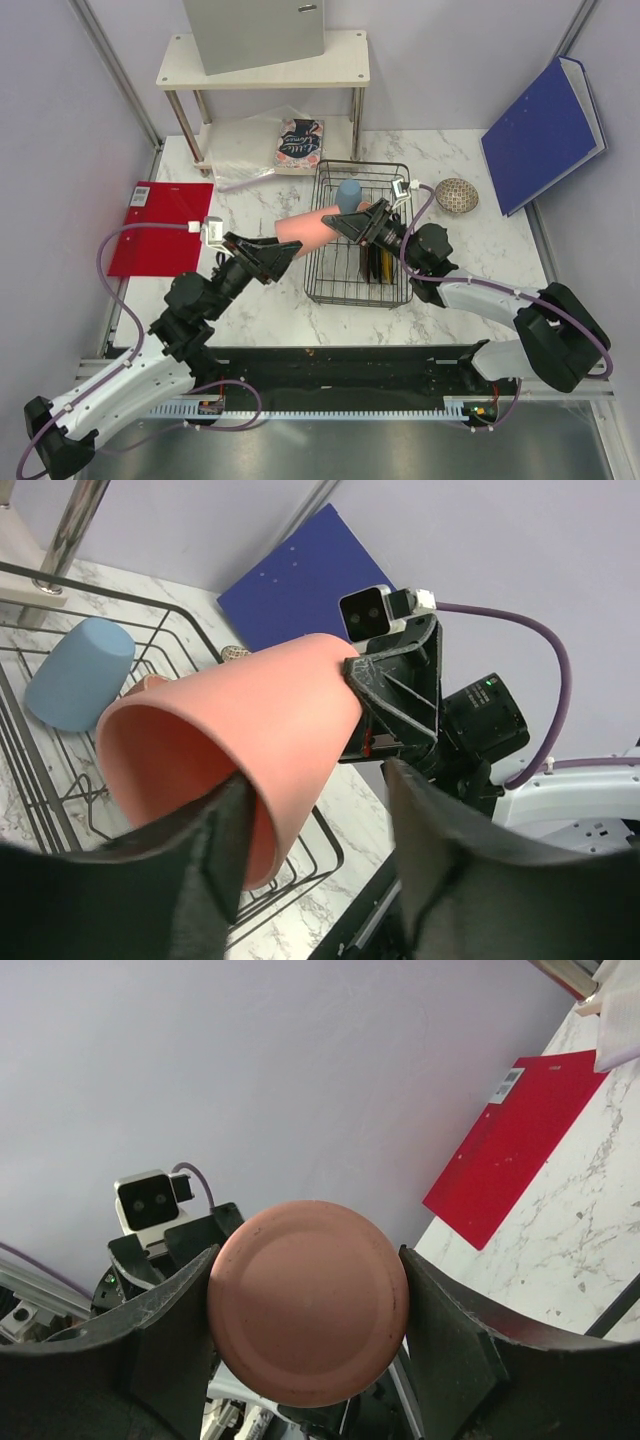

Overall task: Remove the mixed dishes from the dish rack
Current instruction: Place the cup at the center of the board.

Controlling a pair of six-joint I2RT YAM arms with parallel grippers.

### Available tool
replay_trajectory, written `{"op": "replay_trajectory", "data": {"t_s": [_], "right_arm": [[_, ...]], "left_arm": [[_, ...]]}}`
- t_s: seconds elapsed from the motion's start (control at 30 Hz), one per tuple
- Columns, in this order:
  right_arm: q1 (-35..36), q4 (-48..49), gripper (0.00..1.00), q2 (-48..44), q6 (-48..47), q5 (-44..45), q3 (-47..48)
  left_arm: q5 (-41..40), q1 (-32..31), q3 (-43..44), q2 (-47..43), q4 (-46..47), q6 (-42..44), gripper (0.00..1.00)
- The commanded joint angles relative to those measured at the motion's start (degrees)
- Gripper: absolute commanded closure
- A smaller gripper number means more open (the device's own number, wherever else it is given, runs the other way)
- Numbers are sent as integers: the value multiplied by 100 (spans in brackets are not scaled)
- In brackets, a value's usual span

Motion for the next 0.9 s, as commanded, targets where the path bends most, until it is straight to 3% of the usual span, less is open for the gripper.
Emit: {"op": "replay_trajectory", "data": {"t_s": [0.0, 0.03, 0.07, 0.27, 0.33, 0.37, 0.47, 0.6, 0.63, 0.67, 0.7, 0.73, 0.77, 0.87], "right_arm": [[61, 494, 100, 31, 76, -114, -25], [61, 468, 100, 13, 59, -114, -43], [61, 442, 100, -13, 41, -114, -43], [70, -672, 97, -505, -599, 17, 1], [61, -1565, 63, -820, -1142, 158, 158], [61, -1980, 31, -926, -1328, 254, 246], [70, -3782, 5, -1305, -2093, 912, 721], [70, -5408, 2, -1613, -2963, 2054, 1222], [131, -6334, 2, -1622, -3130, 2448, 1554], [157, -6744, 2, -1604, -3280, 3374, 1696], [201, -7078, 2, -1587, -3490, 3749, 1837], [210, -7673, 2, -1526, -3562, 4205, 2047], [228, -7923, 2, -1499, -3606, 4958, 2136], [316, -8575, 2, -1464, -3616, 6105, 2286]], "left_arm": [[111, 8, -10, -20, 359, 50, 50], [93, 8, -1, -63, 332, 93, 59], [32, 17, 25, -72, 280, 111, 98], [-547, 17, 526, -231, -888, 489, 98], [-715, 17, 814, -222, -1352, 725, 98], [-863, 17, 930, -196, -1512, 814, 98], [-1058, 17, 1457, 6, -2136, 1139, 98], [-1207, 25, 2133, 558, -2672, 1526, 98], [-1295, 17, 2605, 743, -2952, 1657, 98], [-1487, 25, 2870, 971, -3216, 1728, 98], [-1576, 25, 3143, 1191, -3732, 1816, 98], [-1681, 17, 3668, 1680, -3972, 2008, 98], [-2056, 17, 3969, 1955, -4253, 2062, 98], [-2691, 104, 5243, 3211, -5562, 2299, 98]]}}
